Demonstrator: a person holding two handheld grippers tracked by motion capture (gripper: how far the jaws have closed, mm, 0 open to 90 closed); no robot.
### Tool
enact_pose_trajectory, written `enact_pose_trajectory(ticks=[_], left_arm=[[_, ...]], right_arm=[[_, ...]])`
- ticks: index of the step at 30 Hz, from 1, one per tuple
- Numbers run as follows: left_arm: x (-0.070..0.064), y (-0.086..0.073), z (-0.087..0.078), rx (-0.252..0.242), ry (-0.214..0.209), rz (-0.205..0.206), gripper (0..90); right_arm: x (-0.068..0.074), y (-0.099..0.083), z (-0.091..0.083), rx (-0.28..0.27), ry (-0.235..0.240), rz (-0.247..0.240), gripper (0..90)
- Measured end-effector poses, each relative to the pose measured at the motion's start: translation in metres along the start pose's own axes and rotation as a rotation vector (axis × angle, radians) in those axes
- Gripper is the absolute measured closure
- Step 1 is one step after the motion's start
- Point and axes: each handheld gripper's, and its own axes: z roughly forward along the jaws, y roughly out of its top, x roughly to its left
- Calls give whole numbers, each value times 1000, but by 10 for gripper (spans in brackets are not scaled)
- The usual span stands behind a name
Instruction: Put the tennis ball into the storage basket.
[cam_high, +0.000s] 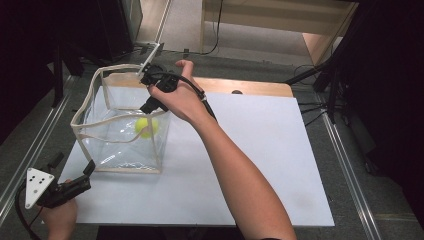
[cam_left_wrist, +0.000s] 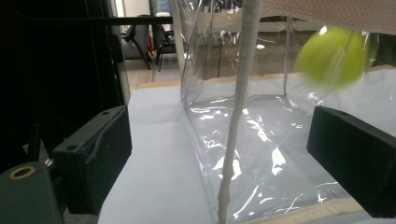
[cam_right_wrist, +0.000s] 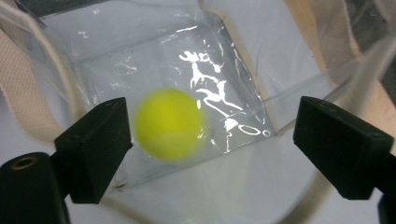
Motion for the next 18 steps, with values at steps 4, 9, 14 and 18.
enact_pose_trajectory(ticks=[4, 9, 14, 18], left_arm=[[0, 0, 0, 4, 0, 4, 69], [0, 0, 0, 1, -2, 3, 69], [-1, 0, 0, 1, 0, 1, 69], [-1, 0, 0, 1, -2, -1, 69]], right_arm=[[1, -1, -7, -26, -19, 12, 81], [-2, -7, -19, -47, -27, 25, 4], [-5, -13, -26, -69, -37, 27, 4], [-5, -20, -29, -70, -51, 44, 0]])
